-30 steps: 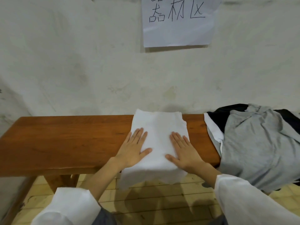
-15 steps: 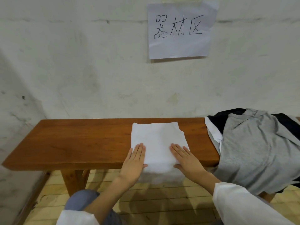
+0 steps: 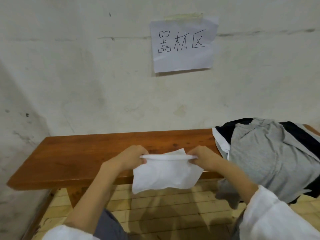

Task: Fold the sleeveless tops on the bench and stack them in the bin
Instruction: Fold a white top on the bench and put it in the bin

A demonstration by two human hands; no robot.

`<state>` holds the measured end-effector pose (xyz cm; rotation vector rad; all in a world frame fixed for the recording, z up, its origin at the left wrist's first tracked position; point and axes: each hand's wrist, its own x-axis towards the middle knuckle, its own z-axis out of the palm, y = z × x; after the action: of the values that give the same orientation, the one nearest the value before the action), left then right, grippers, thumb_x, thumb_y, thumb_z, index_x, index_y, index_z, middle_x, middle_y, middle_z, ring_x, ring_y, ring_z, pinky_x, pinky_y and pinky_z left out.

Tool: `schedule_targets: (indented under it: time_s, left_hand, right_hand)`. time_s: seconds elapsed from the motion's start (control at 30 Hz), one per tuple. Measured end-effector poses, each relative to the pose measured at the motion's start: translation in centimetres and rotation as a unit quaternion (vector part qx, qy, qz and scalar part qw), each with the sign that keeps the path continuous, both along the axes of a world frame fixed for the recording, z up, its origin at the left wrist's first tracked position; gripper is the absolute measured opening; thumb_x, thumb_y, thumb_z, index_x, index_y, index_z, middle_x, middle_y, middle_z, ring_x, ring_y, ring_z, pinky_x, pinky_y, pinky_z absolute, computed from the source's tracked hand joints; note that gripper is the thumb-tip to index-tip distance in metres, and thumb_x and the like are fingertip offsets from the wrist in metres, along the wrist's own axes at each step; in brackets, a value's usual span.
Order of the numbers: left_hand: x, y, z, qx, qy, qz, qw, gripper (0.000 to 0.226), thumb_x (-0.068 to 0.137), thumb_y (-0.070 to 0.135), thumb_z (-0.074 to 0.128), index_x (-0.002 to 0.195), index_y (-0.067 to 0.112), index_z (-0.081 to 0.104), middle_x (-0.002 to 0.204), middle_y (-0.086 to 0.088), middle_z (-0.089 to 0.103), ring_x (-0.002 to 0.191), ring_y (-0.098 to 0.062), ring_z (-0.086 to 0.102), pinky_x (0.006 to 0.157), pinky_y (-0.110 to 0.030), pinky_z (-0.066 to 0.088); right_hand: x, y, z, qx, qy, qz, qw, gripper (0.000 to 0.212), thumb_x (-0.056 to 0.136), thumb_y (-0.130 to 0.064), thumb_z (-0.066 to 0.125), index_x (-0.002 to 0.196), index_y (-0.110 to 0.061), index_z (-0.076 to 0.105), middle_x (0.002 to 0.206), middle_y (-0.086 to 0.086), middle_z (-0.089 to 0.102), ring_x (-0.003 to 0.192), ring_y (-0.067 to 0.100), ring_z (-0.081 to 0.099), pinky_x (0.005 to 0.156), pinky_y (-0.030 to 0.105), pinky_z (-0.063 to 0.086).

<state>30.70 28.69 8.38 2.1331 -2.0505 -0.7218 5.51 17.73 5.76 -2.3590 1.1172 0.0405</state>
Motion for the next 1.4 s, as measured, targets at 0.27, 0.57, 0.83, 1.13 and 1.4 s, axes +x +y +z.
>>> schedule_targets:
  time_s: [0.27,0.57,0.83,1.13,1.4]
  left_hand:
    - [1.2,-6.2,7.3,-0.151,-0.087,0.021,0.984,0.022,0.087,-0.004,0.049,0.093,0.005,0.068,0.099,-0.011,0.066,0.092,-0.027,0.06,0.069,-0.028,0.04]
    - [1.8,-5.7,1.8,-0.332,-0.132,-0.001,0.934,0.029,0.076,-0.011,0.058,0.095,0.007,0.072,0.089,-0.017,0.059,0.081,-0.035,0.055,0.065,-0.036,0.044]
    - [0.3,-0.2,-10.4,-0.074,-0.075,-0.003,0.994,0.049,0.095,0.01,0.048,0.139,0.03,0.036,0.135,0.007,0.042,0.111,-0.01,0.049,0.094,-0.014,0.043]
    - [2.7,-4.5,-9.1,-0.121,0.078,0.18,0.973,0.014,0.095,0.025,0.052,0.096,0.02,0.065,0.101,0.003,0.062,0.086,-0.01,0.057,0.075,-0.022,0.05]
    - [5.0,-11.8,-10.9,-0.163,0.1,0.363,0.912,0.028,0.093,0.021,0.054,0.116,0.007,0.059,0.11,-0.007,0.062,0.102,-0.025,0.058,0.078,-0.029,0.042]
  right_hand:
    - [2.4,-5.4,7.8,-0.158,-0.047,-0.044,0.985,0.022,0.092,-0.01,0.052,0.105,-0.013,0.069,0.104,0.009,0.067,0.098,0.029,0.062,0.076,0.032,0.045]
    - [2.8,-4.0,3.6,-0.264,-0.174,-0.126,0.94,0.039,0.079,0.007,0.051,0.104,-0.016,0.071,0.114,0.004,0.059,0.106,0.026,0.051,0.088,0.031,0.04]
    - [0.6,1.8,-7.7,-0.114,-0.013,-0.101,0.988,0.028,0.092,-0.017,0.056,0.114,-0.033,0.051,0.122,-0.012,0.048,0.111,0.008,0.043,0.103,0.022,0.034]
    - [2.0,-4.0,-7.0,-0.06,-0.13,-0.238,0.961,0.018,0.096,-0.011,0.05,0.106,-0.02,0.063,0.115,0.0,0.058,0.095,0.009,0.052,0.084,0.017,0.041]
    - [7.0,-10.2,-7.6,-0.001,-0.16,-0.304,0.939,0.036,0.091,-0.03,0.06,0.123,-0.013,0.056,0.116,0.003,0.06,0.105,0.021,0.058,0.091,0.035,0.048]
